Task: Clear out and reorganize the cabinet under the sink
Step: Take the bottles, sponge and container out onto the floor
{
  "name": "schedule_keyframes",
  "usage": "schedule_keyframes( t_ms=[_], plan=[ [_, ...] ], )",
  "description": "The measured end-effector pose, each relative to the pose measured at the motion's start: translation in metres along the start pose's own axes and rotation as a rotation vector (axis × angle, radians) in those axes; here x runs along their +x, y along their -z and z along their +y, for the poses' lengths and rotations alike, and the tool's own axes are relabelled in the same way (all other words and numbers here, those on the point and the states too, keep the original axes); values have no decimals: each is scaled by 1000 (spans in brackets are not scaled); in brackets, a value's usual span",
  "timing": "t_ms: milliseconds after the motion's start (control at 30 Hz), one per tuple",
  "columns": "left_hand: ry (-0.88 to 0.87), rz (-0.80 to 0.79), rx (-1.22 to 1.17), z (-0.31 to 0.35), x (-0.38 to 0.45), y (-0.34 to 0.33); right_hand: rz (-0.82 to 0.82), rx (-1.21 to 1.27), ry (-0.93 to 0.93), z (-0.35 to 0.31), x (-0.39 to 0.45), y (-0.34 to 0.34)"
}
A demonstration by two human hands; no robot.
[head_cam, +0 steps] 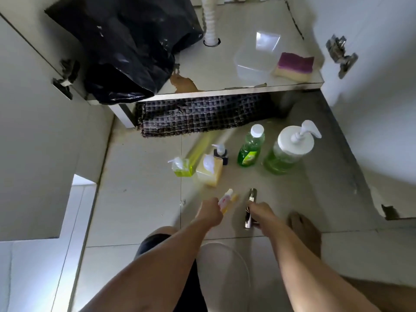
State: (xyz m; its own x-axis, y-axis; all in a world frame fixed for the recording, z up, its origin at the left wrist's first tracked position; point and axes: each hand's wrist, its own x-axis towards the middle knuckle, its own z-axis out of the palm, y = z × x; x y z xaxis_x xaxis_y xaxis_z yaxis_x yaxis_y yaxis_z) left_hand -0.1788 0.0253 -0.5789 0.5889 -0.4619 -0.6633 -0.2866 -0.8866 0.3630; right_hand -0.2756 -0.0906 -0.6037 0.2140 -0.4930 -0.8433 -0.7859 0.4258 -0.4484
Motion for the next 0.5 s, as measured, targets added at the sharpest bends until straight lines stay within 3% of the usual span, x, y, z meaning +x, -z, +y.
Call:
schedule_keyframes(
  t_ms=[300, 500],
  plan=[
    [50, 91, -39, -10, 13, 9, 59, -112, 71, -15, -8, 4],
    [-124, -142, 175, 13, -2, 51, -37, -59, 239, -70, -44, 21]
  ],
)
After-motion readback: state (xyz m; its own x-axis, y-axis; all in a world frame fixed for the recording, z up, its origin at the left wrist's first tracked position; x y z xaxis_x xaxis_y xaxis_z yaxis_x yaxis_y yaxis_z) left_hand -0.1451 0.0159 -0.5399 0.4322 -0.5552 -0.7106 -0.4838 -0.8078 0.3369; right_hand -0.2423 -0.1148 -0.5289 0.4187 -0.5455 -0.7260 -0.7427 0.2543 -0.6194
